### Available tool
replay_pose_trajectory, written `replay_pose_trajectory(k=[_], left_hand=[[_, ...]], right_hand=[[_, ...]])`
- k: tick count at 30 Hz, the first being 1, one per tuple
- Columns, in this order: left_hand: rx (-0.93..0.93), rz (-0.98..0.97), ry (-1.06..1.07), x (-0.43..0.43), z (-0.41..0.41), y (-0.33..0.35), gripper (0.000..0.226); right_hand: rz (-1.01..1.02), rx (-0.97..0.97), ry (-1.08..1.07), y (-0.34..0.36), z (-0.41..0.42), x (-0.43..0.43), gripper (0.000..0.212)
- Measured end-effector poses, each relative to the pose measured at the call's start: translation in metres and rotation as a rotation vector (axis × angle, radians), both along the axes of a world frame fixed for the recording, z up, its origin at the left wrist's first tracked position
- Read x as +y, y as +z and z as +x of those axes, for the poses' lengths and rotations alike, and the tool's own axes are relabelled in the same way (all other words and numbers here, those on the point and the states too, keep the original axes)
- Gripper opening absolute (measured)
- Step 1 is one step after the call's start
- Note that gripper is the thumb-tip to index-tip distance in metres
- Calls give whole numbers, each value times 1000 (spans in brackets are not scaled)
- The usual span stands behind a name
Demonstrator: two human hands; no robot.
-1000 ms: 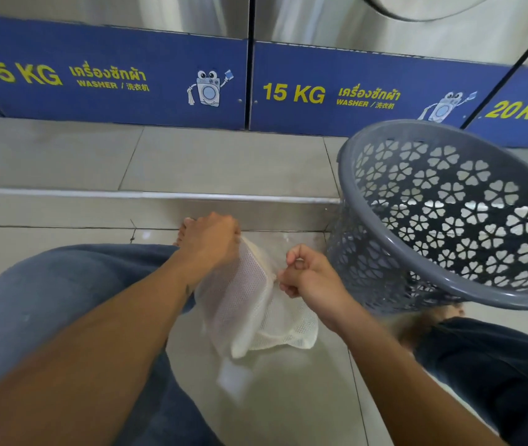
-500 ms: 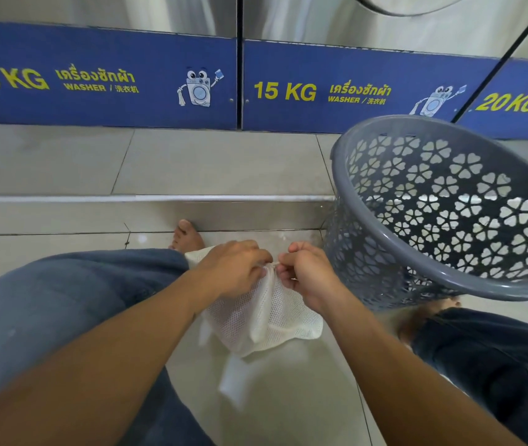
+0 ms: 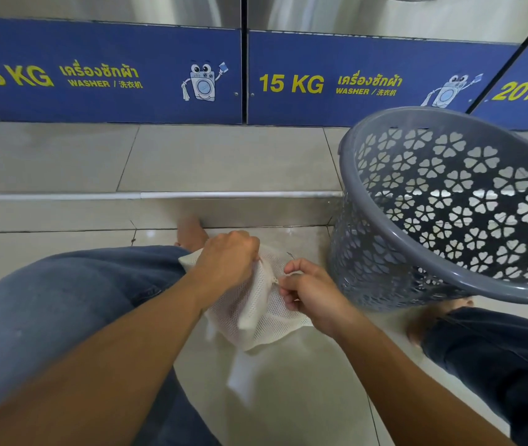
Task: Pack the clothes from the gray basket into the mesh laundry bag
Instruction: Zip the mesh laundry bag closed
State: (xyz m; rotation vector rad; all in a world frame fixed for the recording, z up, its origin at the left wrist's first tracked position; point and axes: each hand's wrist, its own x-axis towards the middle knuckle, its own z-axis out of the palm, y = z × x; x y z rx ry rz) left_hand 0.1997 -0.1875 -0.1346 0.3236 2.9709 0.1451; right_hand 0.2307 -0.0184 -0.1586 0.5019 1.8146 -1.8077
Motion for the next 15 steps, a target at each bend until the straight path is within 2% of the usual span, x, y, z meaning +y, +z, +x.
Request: replay_pose_trajectory(k=[6,10,12,15], left_hand=[[2,-57,-1,4,3,4,17],[-52,-59,65,9,6,15,20],[-131,59,136,9,6,18,22],[-348,374,227,9,3,14,24]], right_hand=[[-49,-38,8,-3,12,-4,21],[-25,14,-5,2,11,-8,20],[-21,50,-27,2,12,-6,20],[-68,79,-72,0,15,-3,20]])
